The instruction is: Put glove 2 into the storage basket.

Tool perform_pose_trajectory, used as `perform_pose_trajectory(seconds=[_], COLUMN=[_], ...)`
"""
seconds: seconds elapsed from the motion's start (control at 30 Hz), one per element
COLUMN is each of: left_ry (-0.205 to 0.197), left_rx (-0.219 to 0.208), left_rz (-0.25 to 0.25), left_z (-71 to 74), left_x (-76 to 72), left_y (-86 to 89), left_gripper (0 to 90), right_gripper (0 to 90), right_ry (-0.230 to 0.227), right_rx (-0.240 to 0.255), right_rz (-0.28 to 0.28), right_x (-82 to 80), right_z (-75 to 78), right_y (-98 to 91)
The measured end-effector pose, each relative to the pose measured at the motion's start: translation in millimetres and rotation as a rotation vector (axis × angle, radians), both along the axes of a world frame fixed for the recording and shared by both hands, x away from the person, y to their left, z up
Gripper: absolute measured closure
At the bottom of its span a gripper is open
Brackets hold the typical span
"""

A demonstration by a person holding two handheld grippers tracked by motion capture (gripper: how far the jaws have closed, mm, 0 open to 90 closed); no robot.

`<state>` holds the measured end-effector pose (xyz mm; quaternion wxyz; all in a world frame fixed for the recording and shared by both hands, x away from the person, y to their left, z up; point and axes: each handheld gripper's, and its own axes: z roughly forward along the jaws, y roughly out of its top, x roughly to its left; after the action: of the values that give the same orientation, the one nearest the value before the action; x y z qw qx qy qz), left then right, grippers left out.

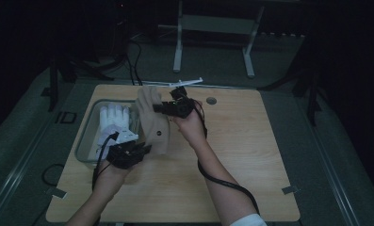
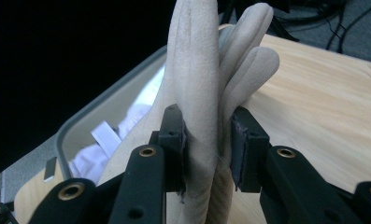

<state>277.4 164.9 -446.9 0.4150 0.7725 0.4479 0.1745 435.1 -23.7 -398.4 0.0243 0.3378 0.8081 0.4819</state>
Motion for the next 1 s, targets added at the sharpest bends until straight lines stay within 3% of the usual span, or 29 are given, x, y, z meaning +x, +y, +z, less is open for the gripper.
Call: perform_pose_trajectory(seconds=[0.2,0.43,0.7,0.93,1.0], left_ry=[-0.008,0.004,0.067,0.169,0.179], left_rx=[0.019,0.018,-0.006,-0.057,-0.056], left_rz=[0.062,0.143,0.186,0.197,0.193], left_z=[10.6,12.0,-10.4,-39.6,-44.0], left_x=[-5.9,-13.9,-7.0,6.9,8.0], left_y=[36.9,78.9,99.8,106.7,106.2], left_gripper=[78.8,78.8,78.8,78.6,78.4], right_gripper=[69.6,69.6,69.6,69.4,69.3], right_ry=[-0.012,-0.017,0.018,0.073,0.093], right_rx=[0.009,-0.002,-0.057,-0.132,-0.157], right_rz=[0.048,0.100,0.116,0.112,0.115], right_x=[2.4,5.4,17.6,31.8,35.1], right_z=[11.5,11.8,-14.8,-50.9,-62.3], right_y=[39.3,88.9,130.6,143.0,145.6])
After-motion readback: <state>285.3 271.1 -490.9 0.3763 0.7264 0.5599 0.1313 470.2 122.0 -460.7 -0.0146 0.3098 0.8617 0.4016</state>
